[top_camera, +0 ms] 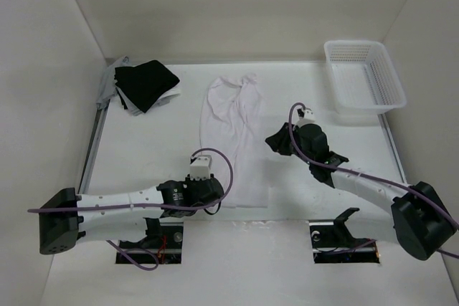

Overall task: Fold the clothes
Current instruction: Flatten the tank top out

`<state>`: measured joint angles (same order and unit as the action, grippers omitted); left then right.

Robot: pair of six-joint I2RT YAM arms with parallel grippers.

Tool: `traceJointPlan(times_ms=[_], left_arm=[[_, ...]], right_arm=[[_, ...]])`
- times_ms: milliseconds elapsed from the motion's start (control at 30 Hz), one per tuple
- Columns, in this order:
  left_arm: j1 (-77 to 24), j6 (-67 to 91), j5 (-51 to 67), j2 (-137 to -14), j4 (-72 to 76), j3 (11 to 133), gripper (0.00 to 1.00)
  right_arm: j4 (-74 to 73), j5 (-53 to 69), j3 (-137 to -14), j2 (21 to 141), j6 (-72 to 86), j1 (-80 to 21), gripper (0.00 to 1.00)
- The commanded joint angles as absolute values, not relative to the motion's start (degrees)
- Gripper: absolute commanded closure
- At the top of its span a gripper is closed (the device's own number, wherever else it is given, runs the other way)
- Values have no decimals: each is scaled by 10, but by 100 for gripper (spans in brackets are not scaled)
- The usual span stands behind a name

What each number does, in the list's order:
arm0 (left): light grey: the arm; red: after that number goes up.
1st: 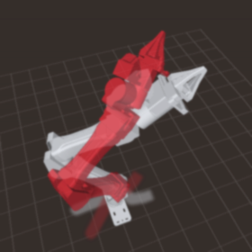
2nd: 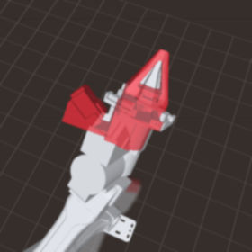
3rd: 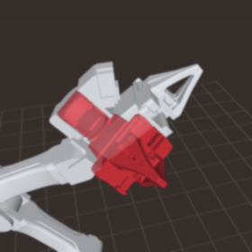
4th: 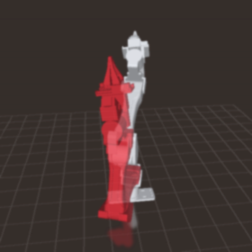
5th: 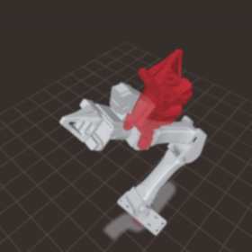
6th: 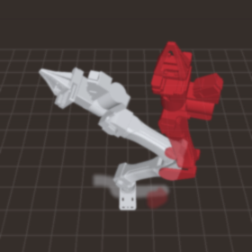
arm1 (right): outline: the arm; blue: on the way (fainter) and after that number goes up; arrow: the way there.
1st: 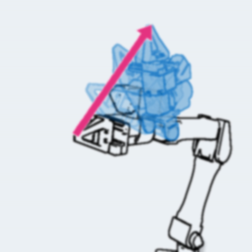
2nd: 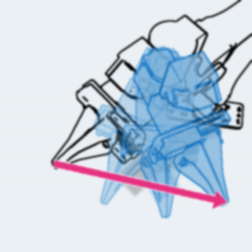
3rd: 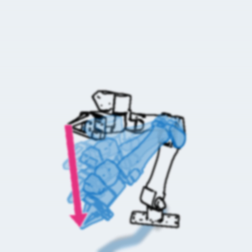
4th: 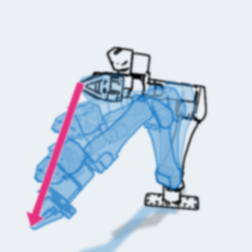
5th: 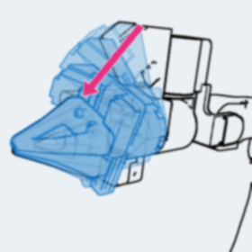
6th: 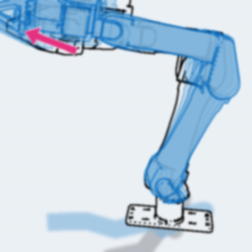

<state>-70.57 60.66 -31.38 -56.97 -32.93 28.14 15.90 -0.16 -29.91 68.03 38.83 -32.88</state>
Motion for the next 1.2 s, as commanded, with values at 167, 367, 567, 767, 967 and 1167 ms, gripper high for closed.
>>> traceJointPlan(times_ms=[167,367,567,767,967,1167], left_arm=[[-671,585,-338,-511,-294,294,97],[-558,552,-326,-330,-305,285,99],[-424,533,-309,-232,-264,263,96],[-333,491,-200,-235,-181,244,96],[-292,458,-130,-253,-113,281,97],[-275,417,-113,-282,-133,290,97]], right_arm=[[165,10,-298,737,423,-301,60],[163,20,-296,784,445,-304,58],[164,33,-300,836,468,-323,58],[196,62,-339,917,490,-350,74],[286,49,-350,915,514,-336,96],[252,43,-343,846,488,-314,94]])
